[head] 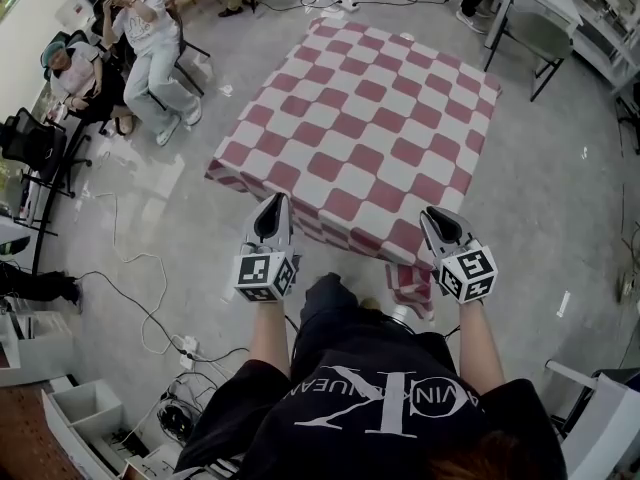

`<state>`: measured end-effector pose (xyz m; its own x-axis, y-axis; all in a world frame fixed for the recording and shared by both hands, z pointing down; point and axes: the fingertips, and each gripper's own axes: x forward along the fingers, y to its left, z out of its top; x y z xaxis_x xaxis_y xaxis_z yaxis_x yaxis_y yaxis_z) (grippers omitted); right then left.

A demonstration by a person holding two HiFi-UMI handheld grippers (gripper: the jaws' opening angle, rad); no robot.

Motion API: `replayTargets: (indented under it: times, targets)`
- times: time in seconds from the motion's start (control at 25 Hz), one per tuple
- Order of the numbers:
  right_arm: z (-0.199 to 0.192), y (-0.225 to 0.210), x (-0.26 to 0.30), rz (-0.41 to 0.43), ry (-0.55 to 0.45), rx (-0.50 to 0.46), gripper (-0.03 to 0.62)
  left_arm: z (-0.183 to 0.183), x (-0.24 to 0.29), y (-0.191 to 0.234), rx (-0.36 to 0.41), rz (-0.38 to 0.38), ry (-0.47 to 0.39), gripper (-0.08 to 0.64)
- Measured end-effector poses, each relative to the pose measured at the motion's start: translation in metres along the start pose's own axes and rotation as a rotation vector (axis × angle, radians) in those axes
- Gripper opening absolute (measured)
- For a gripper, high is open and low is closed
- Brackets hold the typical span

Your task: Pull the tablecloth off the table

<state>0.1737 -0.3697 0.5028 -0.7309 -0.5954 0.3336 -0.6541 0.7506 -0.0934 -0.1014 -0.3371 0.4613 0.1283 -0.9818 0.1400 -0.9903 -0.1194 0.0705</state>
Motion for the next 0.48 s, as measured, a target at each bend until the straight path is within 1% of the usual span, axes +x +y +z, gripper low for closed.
replayTargets:
  times: [0.16,0.2,0.28,0.48]
  targets:
    - [-0.003,-0.013,0.014,-0.021,0.016,0.013,0.017,-0.004,0.021,0.008,-0.005,-0.015,0.014,0.012]
    - [-0.004,-0.017,0.019,-0.026,0.021,0.019,0.031,-0.007,0.027,0.011,-0.006,-0.021,0.022,0.012]
    - [-0.006,-0.025,0.03,-0.032,0.041,0.038,0.124,-0.011,0.043,0.019,-0.011,-0.03,0.038,0.012]
    - [-0.01,-0.049,0.066,-0.085,0.117,0.103,0.241,-0.011,0.086,0.051,-0.013,-0.047,0.074,0.014]
